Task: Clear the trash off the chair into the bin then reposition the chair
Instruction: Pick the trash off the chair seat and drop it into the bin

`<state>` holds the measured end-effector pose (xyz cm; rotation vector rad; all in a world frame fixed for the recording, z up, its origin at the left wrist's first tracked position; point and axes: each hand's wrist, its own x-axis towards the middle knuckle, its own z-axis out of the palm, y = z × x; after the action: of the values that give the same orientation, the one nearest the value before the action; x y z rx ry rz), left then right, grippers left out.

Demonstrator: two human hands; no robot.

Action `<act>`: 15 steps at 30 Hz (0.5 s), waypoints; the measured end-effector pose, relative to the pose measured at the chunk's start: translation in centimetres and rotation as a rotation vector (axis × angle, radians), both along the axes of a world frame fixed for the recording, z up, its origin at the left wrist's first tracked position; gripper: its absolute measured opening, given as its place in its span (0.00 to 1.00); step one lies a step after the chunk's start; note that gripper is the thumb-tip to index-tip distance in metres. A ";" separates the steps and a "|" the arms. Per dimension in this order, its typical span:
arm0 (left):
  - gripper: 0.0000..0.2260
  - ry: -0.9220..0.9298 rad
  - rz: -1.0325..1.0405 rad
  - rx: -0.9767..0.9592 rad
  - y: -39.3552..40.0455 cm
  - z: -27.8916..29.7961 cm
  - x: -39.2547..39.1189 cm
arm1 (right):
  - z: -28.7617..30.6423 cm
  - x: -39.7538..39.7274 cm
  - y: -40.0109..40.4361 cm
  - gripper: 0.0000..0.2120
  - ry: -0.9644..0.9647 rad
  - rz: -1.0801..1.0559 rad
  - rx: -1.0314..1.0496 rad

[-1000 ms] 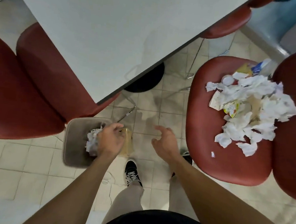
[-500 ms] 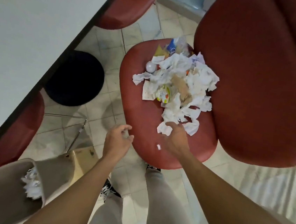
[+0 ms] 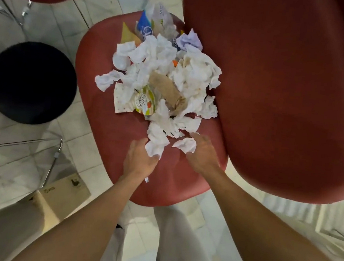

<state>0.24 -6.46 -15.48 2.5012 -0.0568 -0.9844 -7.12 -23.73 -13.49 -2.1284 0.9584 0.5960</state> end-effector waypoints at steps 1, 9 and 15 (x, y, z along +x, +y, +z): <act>0.28 0.002 -0.008 0.024 -0.4 -0.6 0.0 | -0.8 0.1 -0.2 0.31 0.008 0.002 0.003; 0.16 -0.007 -0.027 0.081 -1.2 -3.8 -0.4 | -5.0 0.0 0.1 0.24 0.056 0.039 -0.034; 0.04 0.006 0.013 0.004 0.4 -2.3 -0.3 | -4.4 -0.6 1.4 0.16 0.195 0.117 -0.124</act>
<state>-0.03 -6.05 -17.81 2.4991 -0.0369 -0.9875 -7.77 -22.35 -17.87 -2.2800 1.0032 0.8339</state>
